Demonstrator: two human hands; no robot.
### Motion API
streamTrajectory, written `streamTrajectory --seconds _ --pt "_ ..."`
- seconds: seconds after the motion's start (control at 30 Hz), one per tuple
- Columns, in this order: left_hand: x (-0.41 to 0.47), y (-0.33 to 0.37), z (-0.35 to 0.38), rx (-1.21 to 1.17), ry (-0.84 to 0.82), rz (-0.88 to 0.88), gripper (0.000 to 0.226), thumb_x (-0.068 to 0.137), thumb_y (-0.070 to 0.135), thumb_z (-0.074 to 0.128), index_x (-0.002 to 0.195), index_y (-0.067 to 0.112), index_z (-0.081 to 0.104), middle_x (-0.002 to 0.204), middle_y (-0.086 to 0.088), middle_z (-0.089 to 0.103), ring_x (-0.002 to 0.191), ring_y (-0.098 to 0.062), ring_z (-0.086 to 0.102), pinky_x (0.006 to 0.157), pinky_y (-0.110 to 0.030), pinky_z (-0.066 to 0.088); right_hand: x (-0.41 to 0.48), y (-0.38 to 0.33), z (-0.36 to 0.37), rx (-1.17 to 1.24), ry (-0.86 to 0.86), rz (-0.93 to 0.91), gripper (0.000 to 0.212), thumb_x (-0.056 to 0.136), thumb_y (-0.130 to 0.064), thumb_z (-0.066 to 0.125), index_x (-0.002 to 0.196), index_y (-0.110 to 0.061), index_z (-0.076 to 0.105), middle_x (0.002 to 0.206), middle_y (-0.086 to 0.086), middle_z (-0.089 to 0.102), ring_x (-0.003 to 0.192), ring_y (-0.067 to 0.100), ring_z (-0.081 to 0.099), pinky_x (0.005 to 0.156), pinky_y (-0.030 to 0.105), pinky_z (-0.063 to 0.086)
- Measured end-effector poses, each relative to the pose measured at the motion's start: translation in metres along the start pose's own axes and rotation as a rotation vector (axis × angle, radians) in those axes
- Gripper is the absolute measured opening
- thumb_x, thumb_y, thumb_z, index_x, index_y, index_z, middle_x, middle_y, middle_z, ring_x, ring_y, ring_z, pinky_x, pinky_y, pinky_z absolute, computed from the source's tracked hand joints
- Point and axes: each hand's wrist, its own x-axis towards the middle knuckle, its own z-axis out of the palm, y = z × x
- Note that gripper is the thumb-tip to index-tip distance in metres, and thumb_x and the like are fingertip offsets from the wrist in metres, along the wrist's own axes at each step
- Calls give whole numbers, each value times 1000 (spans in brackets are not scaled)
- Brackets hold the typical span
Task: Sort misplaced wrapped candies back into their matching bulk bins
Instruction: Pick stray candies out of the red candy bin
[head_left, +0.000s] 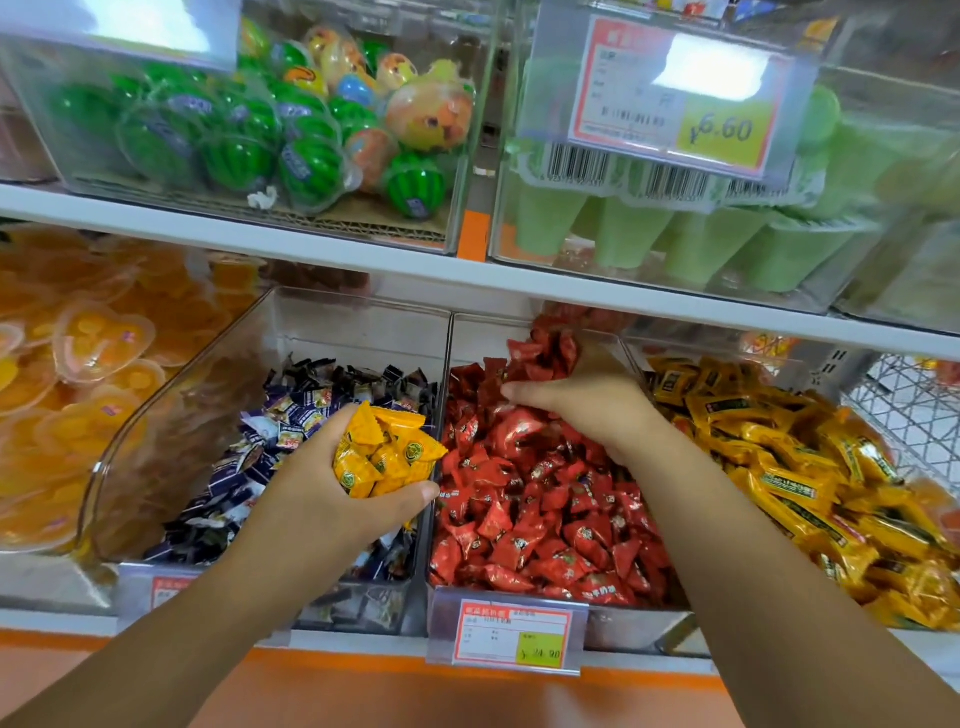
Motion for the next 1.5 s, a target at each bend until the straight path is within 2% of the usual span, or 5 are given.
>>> streamTrajectory --seconds 0.27,0.47,0.73,1.2,1.5 --pt "0 1 -1 -30 -26 13 40 71 29 79 104 38 59 88 24 71 76 4 68 77 -24 52 2 -9 -18 94 -307 56 50 86 -36 69 132 -40 50 137 -5 49 123 15 48 99 42 46" --pt "0 0 0 -30 -20 25 34 72 25 80 100 32 61 85 18 73 71 -1 68 62 -12 47 -12 5 -15 -1047 -497 159 39 99 -19 46 137 -11 50 139 9 51 123 24 50 100 29 41" --pt "-1 -2 1 -25 1 33 43 72 28 80 109 34 58 88 25 70 74 4 67 61 -8 44 -6 47 33 -786 -369 410 88 89 -9 55 153 -31 -1 157 17 -6 134 39 37 102 37 44" --pt "0 -2 1 -31 20 51 53 71 32 81 118 34 56 89 27 69 76 8 66 64 -10 44 -14 39 12 -9 -24 164 39 74 12 63 94 -21 60 73 4 59 47 12 48 40 20 35" --pt "-1 1 1 -64 -18 74 39 74 23 79 99 41 56 83 35 66 72 12 64 54 -2 44 -11 -7 -17 81 -530 24 68 72 -24 82 127 -43 49 123 -16 52 105 19 65 80 39 59"
